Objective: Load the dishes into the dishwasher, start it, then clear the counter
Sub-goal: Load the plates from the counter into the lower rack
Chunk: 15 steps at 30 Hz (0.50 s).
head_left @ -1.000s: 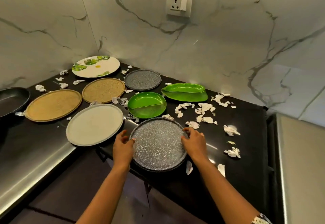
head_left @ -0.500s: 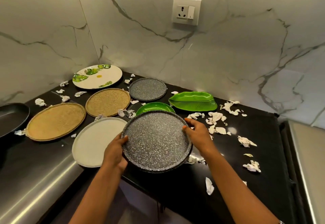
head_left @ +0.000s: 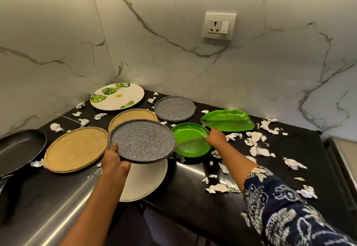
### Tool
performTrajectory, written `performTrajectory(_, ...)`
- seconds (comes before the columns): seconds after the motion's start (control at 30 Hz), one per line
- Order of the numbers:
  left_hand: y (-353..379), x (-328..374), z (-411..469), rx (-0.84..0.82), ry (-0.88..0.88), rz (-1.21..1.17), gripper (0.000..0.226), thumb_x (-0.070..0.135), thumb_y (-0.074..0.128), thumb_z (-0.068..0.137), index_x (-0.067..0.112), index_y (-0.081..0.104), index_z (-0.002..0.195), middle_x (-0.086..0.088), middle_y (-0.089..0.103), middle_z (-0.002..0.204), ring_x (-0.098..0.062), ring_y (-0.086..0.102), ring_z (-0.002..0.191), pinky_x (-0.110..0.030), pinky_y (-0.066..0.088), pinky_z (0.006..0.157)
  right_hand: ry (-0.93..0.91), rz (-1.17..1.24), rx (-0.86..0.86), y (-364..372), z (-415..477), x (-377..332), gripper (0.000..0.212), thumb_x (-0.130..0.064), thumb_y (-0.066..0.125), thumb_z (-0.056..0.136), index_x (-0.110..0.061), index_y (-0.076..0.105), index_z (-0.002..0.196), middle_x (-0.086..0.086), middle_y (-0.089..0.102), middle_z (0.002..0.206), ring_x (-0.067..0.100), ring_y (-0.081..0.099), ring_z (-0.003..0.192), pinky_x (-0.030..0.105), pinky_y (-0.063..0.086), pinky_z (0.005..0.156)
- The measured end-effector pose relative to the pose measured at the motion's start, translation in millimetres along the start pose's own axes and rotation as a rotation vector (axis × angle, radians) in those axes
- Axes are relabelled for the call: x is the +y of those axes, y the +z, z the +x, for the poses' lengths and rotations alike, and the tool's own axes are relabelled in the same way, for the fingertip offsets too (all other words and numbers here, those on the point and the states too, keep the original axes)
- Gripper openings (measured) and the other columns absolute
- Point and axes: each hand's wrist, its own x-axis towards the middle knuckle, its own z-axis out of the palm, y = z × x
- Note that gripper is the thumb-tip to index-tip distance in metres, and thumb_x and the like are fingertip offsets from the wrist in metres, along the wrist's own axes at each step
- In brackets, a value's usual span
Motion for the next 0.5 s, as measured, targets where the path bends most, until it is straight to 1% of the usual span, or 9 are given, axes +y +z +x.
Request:
performTrajectory(0.1,4.4,3.8,-0.1,0.007,-0.027,-0.019,0.034,0.014,0.038,0.102,0.007,0.044,0.135,-0.011,0.052,0.134,-0.029,0.050,0.123,-0.049,0.038,0.104,0.039,0.014,0.013,3.9,4.7,-2.8,0.040,-0.029,0.054,0.091,-0.003,0.054,0.121,0.023,0.054,0.129,0.038,0.051,0.119,0.038,0.042,0.094)
performTrajectory(0.2,2.7,6.2,4.1,0.000,-0.031,-0.034,0.033,0.015,0.040,0.101,0.007,0.046,0.132,-0.011,0.054,0.129,-0.028,0.051,0.121,-0.049,0.038,0.105,0.104,0.027,0.032,3.5,9.3,-4.3,0.034,-0.022,0.054,0.091,0.001,0.060,0.115,0.024,0.058,0.123,0.038,0.054,0.114,0.037,0.044,0.090)
performTrajectory(0.3,-2.3,10.1,8.5,-0.012,-0.028,-0.021,0.029,0.018,0.042,0.101,0.009,0.049,0.127,-0.009,0.057,0.120,-0.027,0.053,0.115,-0.049,0.038,0.105,0.114,0.154,0.044,-1.8,10.8,-9.3,0.030,-0.015,0.049,0.090,0.005,0.062,0.109,0.026,0.060,0.118,0.039,0.056,0.108,0.035,0.045,0.083)
performTrajectory(0.37,-5.9,13.4,8.6,-0.025,-0.013,0.003,0.031,0.020,0.044,0.099,0.010,0.050,0.128,-0.006,0.061,0.115,-0.026,0.055,0.112,-0.050,0.040,0.103,0.104,0.248,0.092,-9.3,3.5,-13.1,0.029,-0.017,0.046,0.091,0.004,0.058,0.108,0.026,0.059,0.118,0.038,0.055,0.107,0.035,0.042,0.080)
performTrajectory(0.43,-9.1,14.8,4.5,-0.038,0.035,0.027,0.028,0.021,0.046,0.098,0.012,0.054,0.123,-0.005,0.064,0.109,-0.026,0.057,0.110,-0.049,0.044,0.098,0.087,0.361,0.153,-18.8,-11.9,-13.0,0.029,-0.020,0.046,0.092,0.001,0.053,0.111,0.022,0.058,0.116,0.036,0.054,0.106,0.034,0.038,0.077)
performTrajectory(0.5,-10.9,15.9,-5.7,-0.075,0.120,0.083,0.022,0.020,0.045,0.099,0.016,0.057,0.117,-0.005,0.064,0.116,-0.027,0.058,0.111,-0.049,0.045,0.096,0.079,0.475,0.228,-29.6,-33.9,-8.1,0.027,-0.024,0.046,0.093,-0.007,0.051,0.114,0.018,0.059,0.112,0.032,0.056,0.100,0.035,0.041,0.077)
